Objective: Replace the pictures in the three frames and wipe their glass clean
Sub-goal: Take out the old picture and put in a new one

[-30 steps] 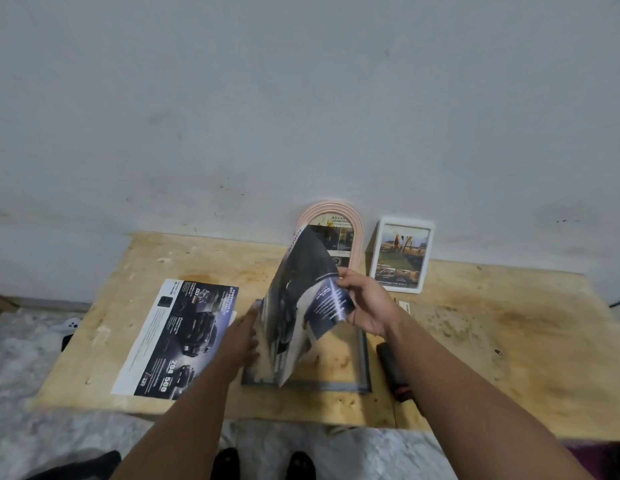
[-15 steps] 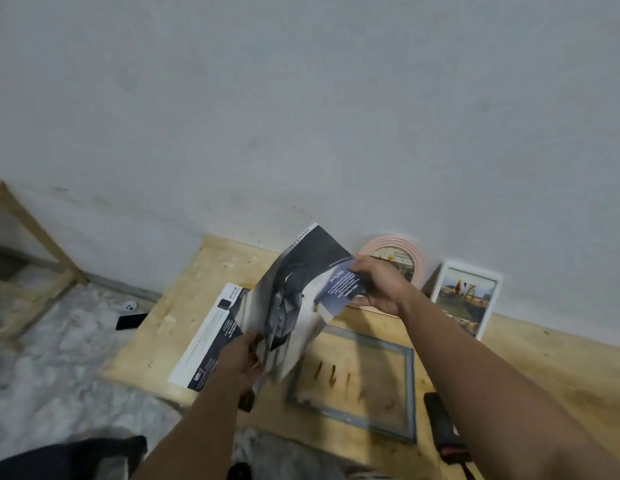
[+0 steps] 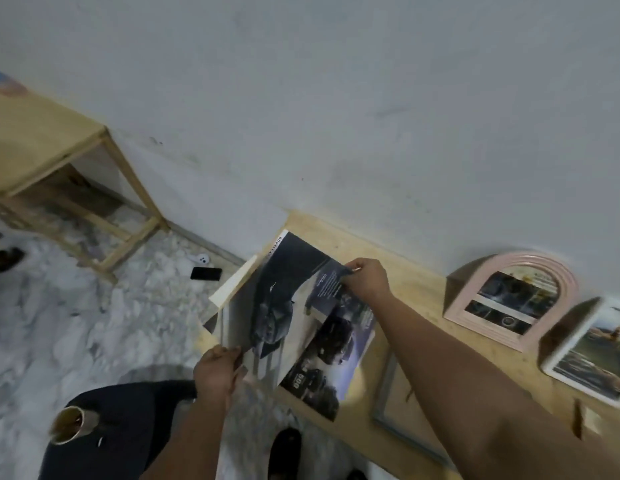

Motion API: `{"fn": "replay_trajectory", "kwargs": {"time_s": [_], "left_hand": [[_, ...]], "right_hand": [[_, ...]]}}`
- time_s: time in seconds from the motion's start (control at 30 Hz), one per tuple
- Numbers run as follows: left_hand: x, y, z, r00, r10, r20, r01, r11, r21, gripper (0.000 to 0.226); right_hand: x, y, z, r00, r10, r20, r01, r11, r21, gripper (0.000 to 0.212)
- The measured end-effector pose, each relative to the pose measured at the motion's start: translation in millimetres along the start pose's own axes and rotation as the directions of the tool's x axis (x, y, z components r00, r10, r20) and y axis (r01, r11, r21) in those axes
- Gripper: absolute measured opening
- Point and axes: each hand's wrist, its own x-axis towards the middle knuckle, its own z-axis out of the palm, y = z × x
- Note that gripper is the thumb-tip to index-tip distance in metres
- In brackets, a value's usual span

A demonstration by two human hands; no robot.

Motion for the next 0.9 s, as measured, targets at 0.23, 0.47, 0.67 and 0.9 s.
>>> {"fn": "replay_trajectory", "kwargs": {"time_s": [0.23, 0.47, 0.67, 0.9], "left_hand": [[63.4, -7.1, -35.1, 0.975, 0.172, -0.138, -0.101, 0.904, 0.416, 0.048], [46.6, 6.6, -26.2, 0.85, 0.525, -0.042, -0.29, 0.534, 0.794, 0.077], [83.2, -15.3, -13.8, 0.649, 0.461, 0.605, -0.523, -0.306, 0.795, 0.094], [85.0, -27.4, -11.9, 0.714, 0.41, 0.567, -0.485, -0.293, 0.824, 0.092]], "right_hand": [[53.1, 2.2, 97.6, 0.99, 0.121, 0.077, -0.121, 0.993, -0.004, 0.023], [27.3, 34.3, 106.0, 0.995, -0.081, 0.065, 0.103, 0.863, -0.495, 0.077], [18.3, 65.5, 97.6, 0.931, 0.162, 0.327, 0.132, 0.687, -0.714, 0.151], [-4.7, 98.0, 68.7, 0.957, 0.143, 0.252, 0.119, 0.599, -0.792, 0.146]]}}
